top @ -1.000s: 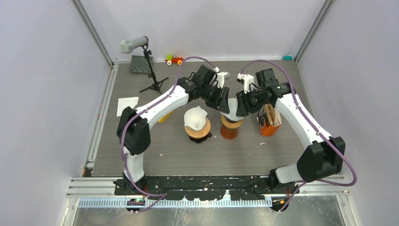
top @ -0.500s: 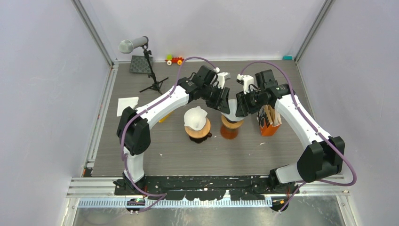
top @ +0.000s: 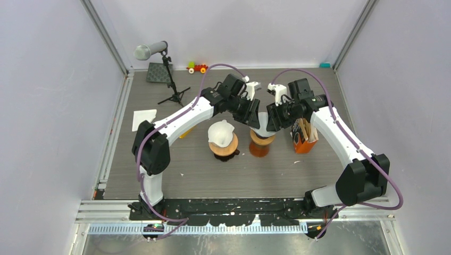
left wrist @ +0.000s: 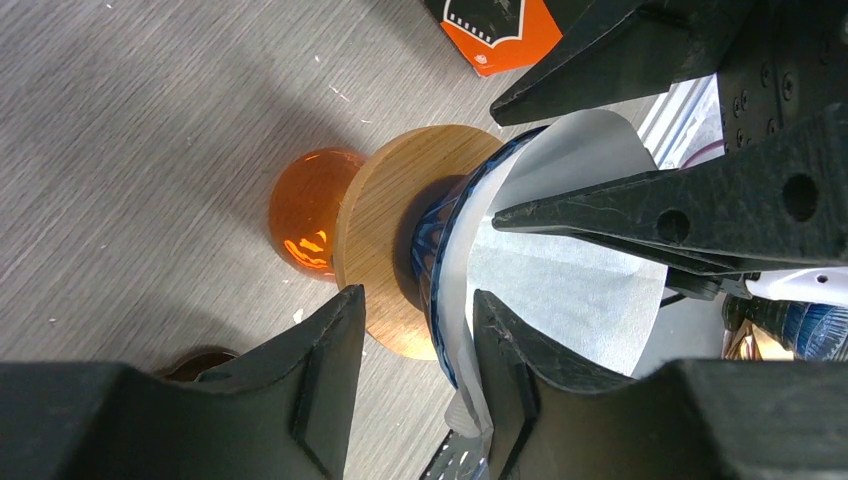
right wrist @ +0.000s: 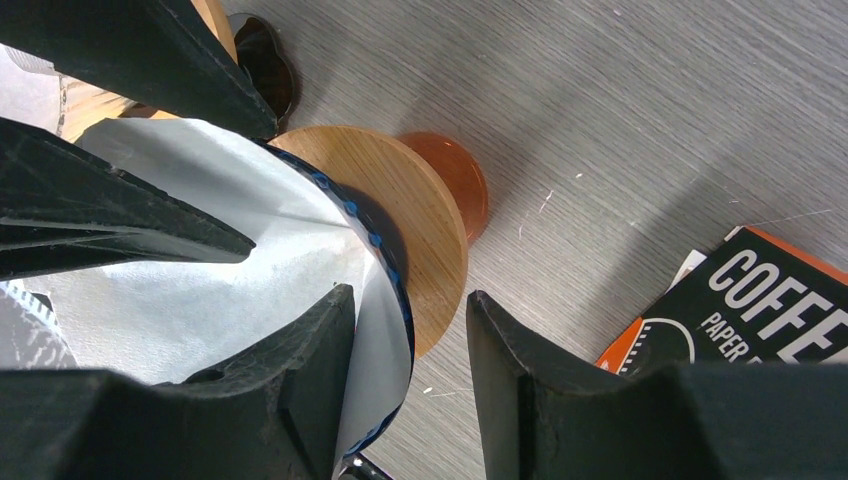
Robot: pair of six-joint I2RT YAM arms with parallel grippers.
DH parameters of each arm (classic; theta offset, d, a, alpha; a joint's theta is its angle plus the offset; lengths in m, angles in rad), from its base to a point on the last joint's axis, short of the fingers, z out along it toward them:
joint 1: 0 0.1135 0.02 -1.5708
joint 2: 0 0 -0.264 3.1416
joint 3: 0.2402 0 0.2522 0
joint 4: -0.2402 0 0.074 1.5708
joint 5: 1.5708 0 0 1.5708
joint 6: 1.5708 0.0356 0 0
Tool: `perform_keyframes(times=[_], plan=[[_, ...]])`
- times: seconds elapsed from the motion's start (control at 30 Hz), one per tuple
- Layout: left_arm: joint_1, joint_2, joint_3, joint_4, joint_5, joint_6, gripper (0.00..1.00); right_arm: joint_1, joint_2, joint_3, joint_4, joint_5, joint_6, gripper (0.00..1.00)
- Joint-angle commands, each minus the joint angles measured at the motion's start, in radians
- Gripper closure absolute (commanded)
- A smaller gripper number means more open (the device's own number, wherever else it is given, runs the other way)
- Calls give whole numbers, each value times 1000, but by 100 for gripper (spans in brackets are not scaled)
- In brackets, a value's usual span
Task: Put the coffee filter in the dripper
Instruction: Place the coffee filter in the coffee dripper.
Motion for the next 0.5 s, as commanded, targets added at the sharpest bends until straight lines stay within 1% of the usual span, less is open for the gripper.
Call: perform_keyframes(times=[0.0, 0.37, 0.47], plan=[[1, -20, 17, -21, -35, 40, 55, 1, -35, 33, -33, 52, -25, 51], [1, -20, 14, -25, -44, 39, 57, 0, -36, 31, -34, 55, -26, 51], [1, -18, 27, -30, -34, 39, 54, 1, -34, 35, -36, 51, -25, 51]])
